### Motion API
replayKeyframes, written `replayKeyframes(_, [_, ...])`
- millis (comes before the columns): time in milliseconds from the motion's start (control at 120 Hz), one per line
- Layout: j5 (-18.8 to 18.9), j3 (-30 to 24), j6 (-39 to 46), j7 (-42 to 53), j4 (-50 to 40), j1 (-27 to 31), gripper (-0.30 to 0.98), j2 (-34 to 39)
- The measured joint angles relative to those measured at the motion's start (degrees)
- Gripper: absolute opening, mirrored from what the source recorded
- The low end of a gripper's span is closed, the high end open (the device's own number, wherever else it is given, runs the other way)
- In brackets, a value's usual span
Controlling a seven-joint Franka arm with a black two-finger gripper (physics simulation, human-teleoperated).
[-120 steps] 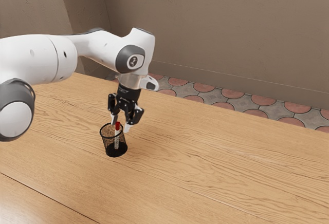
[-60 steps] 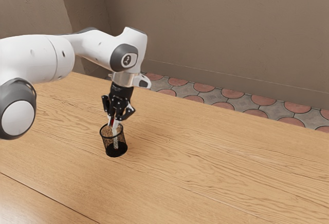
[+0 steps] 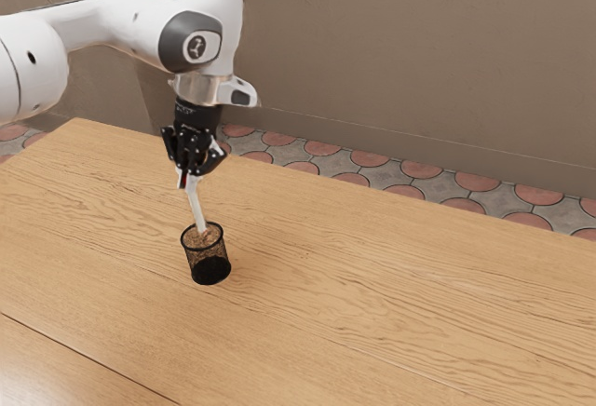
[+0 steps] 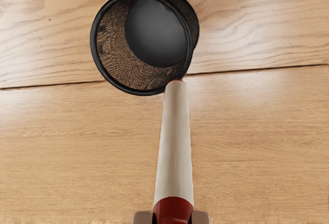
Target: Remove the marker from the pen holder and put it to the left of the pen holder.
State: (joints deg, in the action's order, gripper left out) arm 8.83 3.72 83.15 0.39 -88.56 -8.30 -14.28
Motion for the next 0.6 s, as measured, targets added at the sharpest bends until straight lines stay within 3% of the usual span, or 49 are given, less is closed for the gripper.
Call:
replayKeyframes(233, [0.97,1.13,-3.28,0.29,1.58,7.97,-0.08,-3.72])
replayKeyframes(400, [-0.47,10.72,-12.01,0.88,19.51,9.18,-0.07,-24.09])
replayKeyframes(500, [-1.91,10.94,-16.58,1.35,31.26,11.54,-0.06,-33.78])
replayKeyframes(600, [-4.22,10.79,-17.82,1.97,35.36,12.79,-0.02,-37.07])
